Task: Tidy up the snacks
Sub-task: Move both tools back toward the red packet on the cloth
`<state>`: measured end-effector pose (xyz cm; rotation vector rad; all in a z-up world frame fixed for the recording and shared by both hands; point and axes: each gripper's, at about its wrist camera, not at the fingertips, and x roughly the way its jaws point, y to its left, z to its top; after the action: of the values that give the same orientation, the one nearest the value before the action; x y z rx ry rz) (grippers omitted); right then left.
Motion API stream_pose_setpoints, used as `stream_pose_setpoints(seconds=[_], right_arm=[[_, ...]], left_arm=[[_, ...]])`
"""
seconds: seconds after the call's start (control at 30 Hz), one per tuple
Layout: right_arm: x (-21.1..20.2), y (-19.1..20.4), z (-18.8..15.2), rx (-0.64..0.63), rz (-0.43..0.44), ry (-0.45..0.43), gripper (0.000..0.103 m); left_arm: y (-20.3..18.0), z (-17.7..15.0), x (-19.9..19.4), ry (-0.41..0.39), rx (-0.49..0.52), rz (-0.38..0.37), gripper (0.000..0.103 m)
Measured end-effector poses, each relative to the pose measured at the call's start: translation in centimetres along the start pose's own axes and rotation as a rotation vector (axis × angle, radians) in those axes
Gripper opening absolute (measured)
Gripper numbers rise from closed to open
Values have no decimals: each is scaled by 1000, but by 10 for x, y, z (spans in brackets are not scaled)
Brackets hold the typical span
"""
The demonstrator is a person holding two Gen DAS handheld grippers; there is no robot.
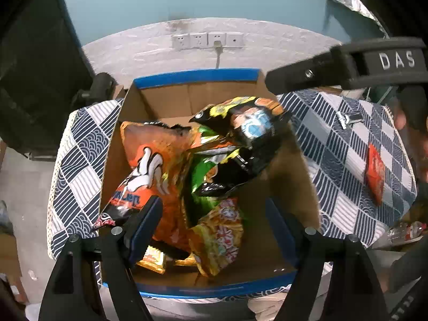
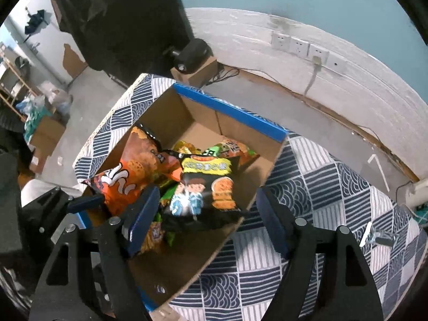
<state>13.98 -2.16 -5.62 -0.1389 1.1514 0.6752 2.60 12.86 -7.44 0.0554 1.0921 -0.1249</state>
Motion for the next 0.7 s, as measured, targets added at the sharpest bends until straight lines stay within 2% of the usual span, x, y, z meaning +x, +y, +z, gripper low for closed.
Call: stream_pose_setpoints(seconds=[0.27, 0.7], right_arm=[[-20, -24, -19, 44, -43, -10, 76], [-57, -74, -70, 122, -128, -20, 76]], left_arm=[[-25, 8, -12, -32, 48, -9, 80], [-76, 14, -19, -44, 152, 7, 80]])
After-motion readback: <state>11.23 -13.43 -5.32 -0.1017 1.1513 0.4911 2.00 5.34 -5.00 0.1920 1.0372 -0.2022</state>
